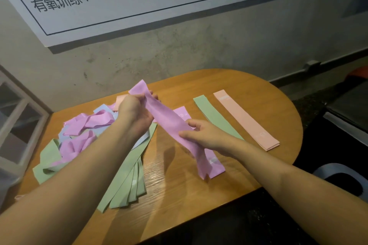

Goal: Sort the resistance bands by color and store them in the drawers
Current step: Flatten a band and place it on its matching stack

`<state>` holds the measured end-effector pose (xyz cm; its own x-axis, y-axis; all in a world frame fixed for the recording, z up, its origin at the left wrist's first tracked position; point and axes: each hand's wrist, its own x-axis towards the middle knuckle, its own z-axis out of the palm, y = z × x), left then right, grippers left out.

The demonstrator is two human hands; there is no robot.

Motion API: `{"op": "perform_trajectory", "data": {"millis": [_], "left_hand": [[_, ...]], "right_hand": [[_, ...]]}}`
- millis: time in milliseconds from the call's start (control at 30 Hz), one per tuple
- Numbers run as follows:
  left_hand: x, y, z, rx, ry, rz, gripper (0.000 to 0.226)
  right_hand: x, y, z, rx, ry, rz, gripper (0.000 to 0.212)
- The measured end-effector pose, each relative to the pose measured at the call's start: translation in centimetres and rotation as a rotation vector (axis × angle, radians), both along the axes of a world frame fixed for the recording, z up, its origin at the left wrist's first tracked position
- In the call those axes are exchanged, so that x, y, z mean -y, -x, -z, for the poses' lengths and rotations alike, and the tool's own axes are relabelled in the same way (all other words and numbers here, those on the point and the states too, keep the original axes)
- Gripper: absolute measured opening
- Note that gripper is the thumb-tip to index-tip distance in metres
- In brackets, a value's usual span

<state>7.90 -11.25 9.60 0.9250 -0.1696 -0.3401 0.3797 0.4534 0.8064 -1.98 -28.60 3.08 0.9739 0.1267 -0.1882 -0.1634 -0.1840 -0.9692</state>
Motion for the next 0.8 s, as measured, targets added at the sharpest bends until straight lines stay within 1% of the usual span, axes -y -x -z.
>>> {"op": "perform_trajectory", "data": {"millis": [67, 167, 267, 333, 400, 433, 500, 533, 600, 633, 700, 800], "left_hand": [[0.5, -1.2, 1.4, 0.003, -0.023, -0.028, 0.019], [2.1, -2.4, 3.1, -0.034, -0.075, -0.029, 0.018], [3.9, -3.2, 4.1, -0.052, -0.125, -0.058, 0.022], [5.3, -3.8, 4.5, -0.041, -0.166, -0.066, 0.025], [6.4, -4.4, 5.2, -0.009, -0.261, -0.083, 0.027], [6.8, -4.8, 5.7, 0.019, -0.327, -0.074, 0.028], [7.4, -5.6, 6.7, 0.068, -0.435, -0.027, 0.030], [7.7, -5.9, 7.2, 0.070, -0.468, -0.005, 0.028], [8.1, -6.7, 8.3, 0.074, -0.529, 0.014, 0.021], [8.2, -7.0, 8.7, 0.083, -0.557, 0.017, 0.020], [8.4, -7.8, 9.7, 0.115, -0.642, 0.017, 0.024], [8.4, -8.7, 11.1, 0.173, -0.780, 0.038, 0.025]], "right_hand": [[0.8, 0.2, 0.2, -0.004, 0.063, 0.041, 0.019], [2.0, 0.7, 0.7, -0.037, 0.143, 0.070, 0.019], [2.9, 1.4, 1.4, -0.104, 0.223, 0.033, 0.018], [3.2, 1.7, 2.1, -0.143, 0.258, 0.006, 0.024], [3.4, 1.9, 3.0, -0.159, 0.260, 0.008, 0.028], [3.4, 1.8, 3.4, -0.151, 0.254, 0.031, 0.023], [3.7, 1.6, 4.0, -0.124, 0.268, 0.076, 0.005], [3.8, 1.4, 4.1, -0.115, 0.297, 0.081, 0.004], [4.0, 1.2, 4.4, -0.099, 0.383, 0.067, 0.009], [4.1, 1.1, 4.5, -0.090, 0.435, 0.059, 0.015], [4.2, 0.9, 5.1, -0.063, 0.532, 0.053, 0.023], [4.3, 0.7, 6.1, -0.044, 0.624, 0.051, 0.027]]}}
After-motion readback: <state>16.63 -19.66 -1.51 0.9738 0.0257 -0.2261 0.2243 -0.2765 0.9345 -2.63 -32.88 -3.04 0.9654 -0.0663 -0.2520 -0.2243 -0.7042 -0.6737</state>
